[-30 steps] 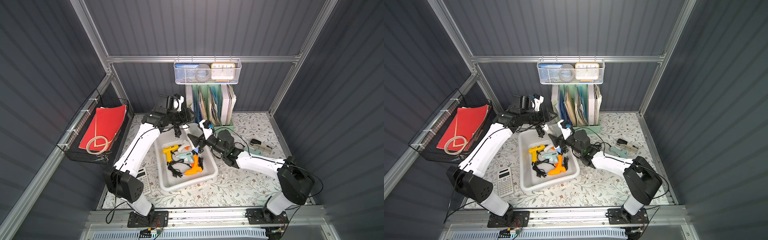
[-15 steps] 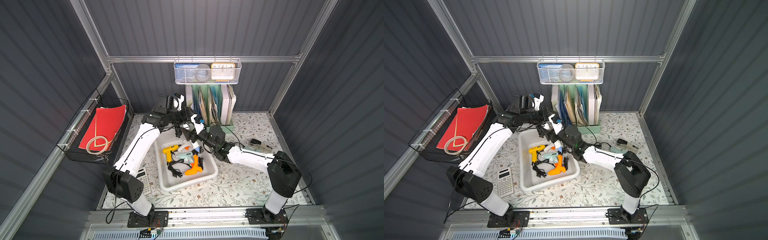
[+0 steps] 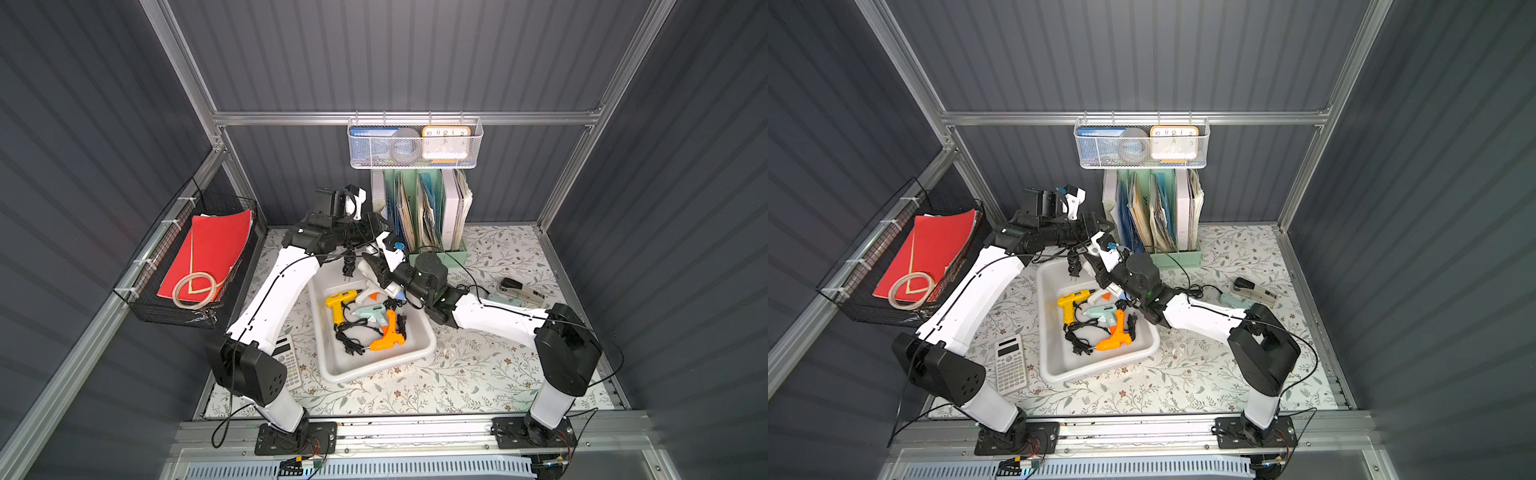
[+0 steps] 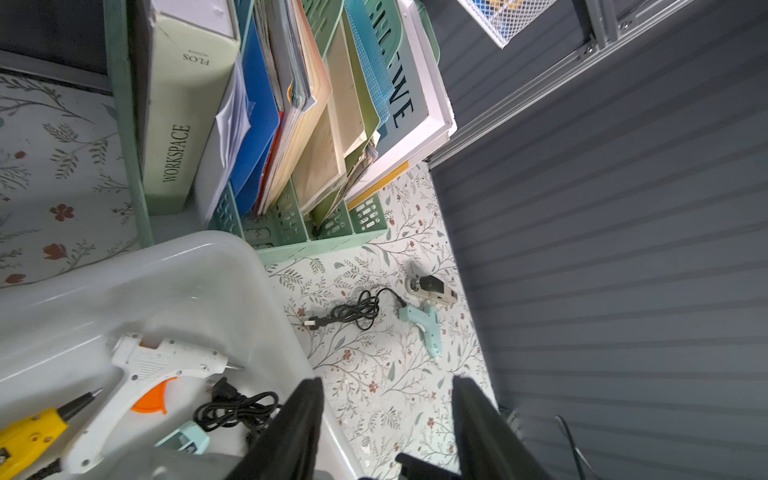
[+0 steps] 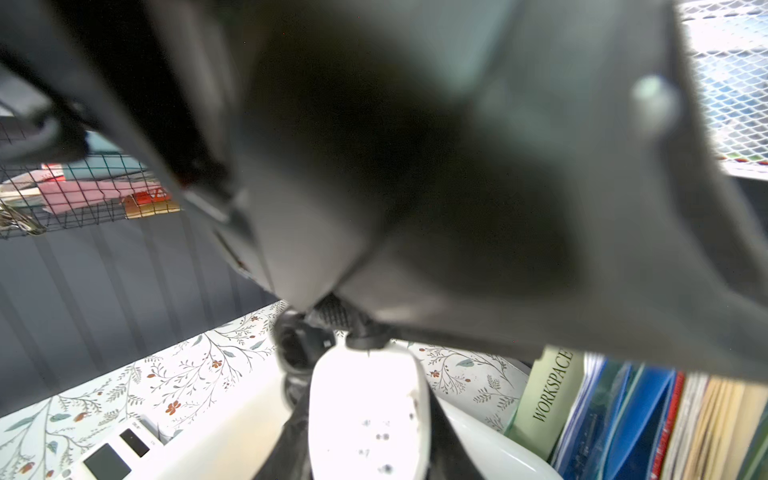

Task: Put the hot melt glue gun into the storage box
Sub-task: Pick up the hot melt adhesive gun from the center of the board.

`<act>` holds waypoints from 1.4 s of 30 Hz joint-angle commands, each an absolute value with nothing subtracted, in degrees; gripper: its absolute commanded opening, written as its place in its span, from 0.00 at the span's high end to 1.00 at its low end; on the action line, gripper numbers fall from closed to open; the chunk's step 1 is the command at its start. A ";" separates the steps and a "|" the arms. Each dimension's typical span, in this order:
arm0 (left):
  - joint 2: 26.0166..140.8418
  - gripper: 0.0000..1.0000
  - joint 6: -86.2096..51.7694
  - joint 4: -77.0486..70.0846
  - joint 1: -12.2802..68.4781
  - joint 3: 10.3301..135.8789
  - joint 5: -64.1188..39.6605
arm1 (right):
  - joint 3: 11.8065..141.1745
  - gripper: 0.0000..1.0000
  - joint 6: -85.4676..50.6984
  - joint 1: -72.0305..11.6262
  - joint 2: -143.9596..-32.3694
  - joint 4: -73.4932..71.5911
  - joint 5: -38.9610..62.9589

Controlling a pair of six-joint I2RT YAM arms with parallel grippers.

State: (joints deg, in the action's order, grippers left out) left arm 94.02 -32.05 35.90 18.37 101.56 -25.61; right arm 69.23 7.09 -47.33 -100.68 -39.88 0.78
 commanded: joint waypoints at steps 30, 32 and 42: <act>78.06 0.08 -6.74 58.49 17.52 104.39 -14.21 | 78.49 1.00 -9.10 -45.76 -95.45 -15.74 16.07; 78.75 0.19 -4.11 59.30 17.56 103.93 -16.50 | 79.79 1.00 -9.92 -45.29 -95.41 -13.83 20.44; 81.28 0.40 2.40 63.85 15.21 102.83 -18.36 | 81.49 1.00 -11.08 -42.94 -95.37 -11.34 31.34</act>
